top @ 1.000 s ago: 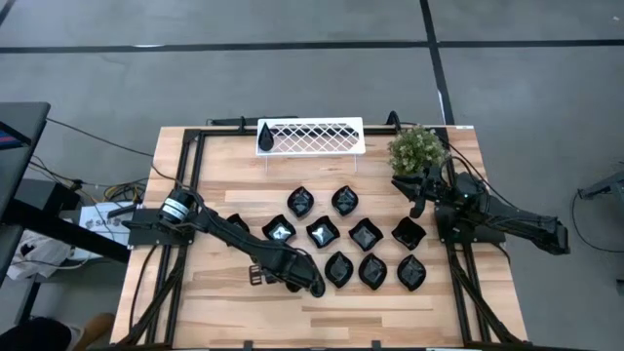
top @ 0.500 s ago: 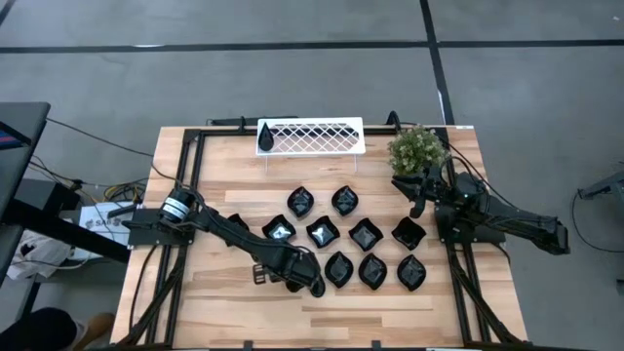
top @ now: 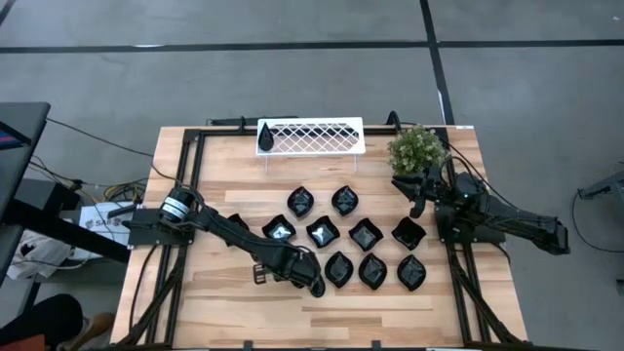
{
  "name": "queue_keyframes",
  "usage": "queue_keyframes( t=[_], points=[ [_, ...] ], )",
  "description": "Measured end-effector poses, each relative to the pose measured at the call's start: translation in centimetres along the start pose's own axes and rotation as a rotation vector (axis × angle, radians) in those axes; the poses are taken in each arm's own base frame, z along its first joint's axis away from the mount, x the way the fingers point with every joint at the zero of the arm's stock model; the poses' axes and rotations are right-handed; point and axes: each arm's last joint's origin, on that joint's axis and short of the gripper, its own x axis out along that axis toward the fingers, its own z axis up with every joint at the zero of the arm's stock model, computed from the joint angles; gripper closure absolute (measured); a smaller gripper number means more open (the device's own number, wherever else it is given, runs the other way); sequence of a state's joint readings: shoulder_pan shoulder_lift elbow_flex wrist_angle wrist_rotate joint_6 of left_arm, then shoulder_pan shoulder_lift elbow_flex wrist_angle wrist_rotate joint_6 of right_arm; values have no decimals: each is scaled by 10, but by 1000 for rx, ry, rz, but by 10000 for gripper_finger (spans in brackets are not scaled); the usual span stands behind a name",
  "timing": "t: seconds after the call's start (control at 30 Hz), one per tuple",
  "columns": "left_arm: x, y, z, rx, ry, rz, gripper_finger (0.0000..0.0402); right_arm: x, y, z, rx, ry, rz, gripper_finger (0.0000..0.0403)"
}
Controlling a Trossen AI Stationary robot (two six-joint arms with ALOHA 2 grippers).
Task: Pick & Place Mini shaped plates
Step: Stack the drop-shaped plate on top of the drop-shaped plate on the shelf
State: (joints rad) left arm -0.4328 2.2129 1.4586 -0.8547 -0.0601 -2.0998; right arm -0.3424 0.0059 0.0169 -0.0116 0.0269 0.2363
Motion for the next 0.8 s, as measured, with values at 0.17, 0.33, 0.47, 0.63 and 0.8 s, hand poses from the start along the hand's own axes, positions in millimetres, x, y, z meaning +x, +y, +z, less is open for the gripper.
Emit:
queue_keyframes(
  t=[0.17,0.33,0.47,0.63,0.8],
  points=[
    [0,1,-2,6,-1,0,394,0,0,0,0,0,0,329],
    [-1,5,-8,23,14,11,396,0,0,0,0,0,0,329],
    [-2,9,-15,42,39,20,397,0,0,0,0,0,0,329],
    [-23,15,-23,68,67,-29,397,0,0,0,0,0,0,329],
    [-59,19,-19,96,56,-147,397,0,0,0,0,0,0,329]
  ],
)
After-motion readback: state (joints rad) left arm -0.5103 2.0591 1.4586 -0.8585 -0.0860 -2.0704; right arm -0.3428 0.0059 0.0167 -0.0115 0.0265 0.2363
